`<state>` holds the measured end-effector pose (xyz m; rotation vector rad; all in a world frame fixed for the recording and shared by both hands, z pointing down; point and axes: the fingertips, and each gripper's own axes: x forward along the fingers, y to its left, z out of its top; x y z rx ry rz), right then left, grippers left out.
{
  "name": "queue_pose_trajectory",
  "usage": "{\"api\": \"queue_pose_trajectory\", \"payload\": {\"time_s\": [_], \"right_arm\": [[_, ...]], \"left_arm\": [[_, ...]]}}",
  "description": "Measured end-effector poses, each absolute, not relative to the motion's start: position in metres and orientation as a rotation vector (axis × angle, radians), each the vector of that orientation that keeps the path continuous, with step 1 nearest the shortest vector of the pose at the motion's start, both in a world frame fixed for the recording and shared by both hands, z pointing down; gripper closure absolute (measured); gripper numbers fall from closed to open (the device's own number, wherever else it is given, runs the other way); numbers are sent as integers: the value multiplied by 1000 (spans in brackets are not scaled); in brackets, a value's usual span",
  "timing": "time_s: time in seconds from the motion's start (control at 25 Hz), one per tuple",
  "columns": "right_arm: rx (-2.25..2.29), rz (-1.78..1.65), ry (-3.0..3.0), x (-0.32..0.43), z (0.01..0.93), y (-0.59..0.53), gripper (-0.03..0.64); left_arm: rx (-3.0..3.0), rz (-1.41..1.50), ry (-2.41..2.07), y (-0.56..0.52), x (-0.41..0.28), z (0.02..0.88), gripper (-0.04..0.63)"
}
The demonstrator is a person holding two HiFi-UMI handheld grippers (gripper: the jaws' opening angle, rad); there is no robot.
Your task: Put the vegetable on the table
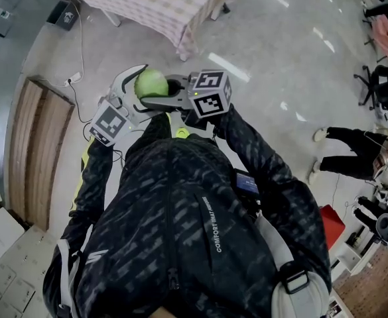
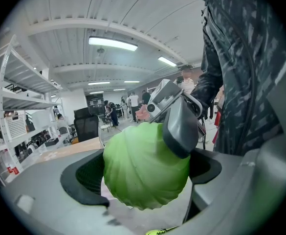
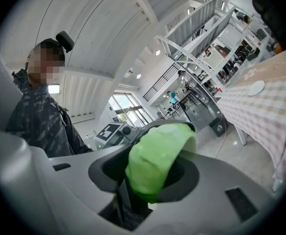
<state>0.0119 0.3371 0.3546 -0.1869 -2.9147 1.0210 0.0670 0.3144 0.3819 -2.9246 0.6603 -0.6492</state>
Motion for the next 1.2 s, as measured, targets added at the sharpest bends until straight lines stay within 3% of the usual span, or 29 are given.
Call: {"api": "queue_pose_trajectory", "payload": {"time_s": [1.2], "right_arm": [[-19, 1110, -2906, -42, 370, 166, 483]], "left_arm": [[-2981, -654, 465, 152, 16, 397, 112]]}}
